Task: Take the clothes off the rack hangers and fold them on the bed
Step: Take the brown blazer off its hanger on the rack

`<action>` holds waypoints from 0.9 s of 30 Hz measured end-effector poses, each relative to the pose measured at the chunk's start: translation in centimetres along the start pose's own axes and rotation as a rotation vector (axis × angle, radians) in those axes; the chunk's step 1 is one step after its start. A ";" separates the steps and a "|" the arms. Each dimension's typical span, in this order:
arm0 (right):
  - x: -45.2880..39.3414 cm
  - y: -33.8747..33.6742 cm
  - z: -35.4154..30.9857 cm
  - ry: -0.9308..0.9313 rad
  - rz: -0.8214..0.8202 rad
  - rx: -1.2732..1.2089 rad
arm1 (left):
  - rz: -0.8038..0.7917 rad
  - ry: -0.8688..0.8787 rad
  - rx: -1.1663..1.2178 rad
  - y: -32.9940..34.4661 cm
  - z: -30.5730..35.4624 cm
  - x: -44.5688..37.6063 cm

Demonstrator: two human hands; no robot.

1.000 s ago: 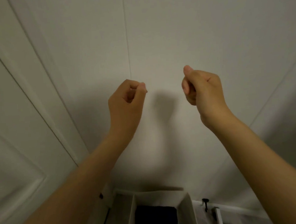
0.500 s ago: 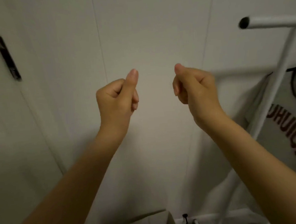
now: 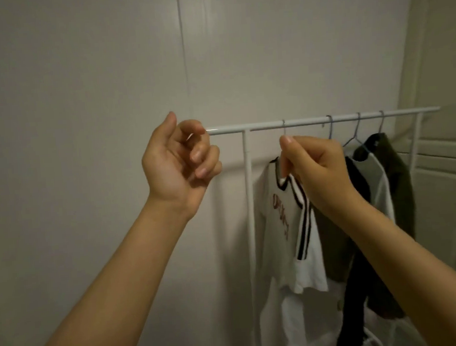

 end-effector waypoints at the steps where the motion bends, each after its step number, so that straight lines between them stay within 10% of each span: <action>1: 1.0 -2.6 -0.2 0.006 0.003 0.040 | -0.013 -0.013 0.024 1.7 -1.5 0.2; 20: 9.4 -36.5 6.3 0.309 0.157 0.100 | -0.033 -0.302 0.076 22.9 -30.5 -3.6; 27: 4.3 -41.4 16.3 0.431 -0.079 0.232 | 0.083 -0.217 -0.036 21.7 -39.4 -15.8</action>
Point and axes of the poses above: each hand's wrist, its own x-axis away from the middle knuckle, its own y-axis out of the palm, z = x × y, the point moved 5 cm from there along -x, towards the middle knuckle
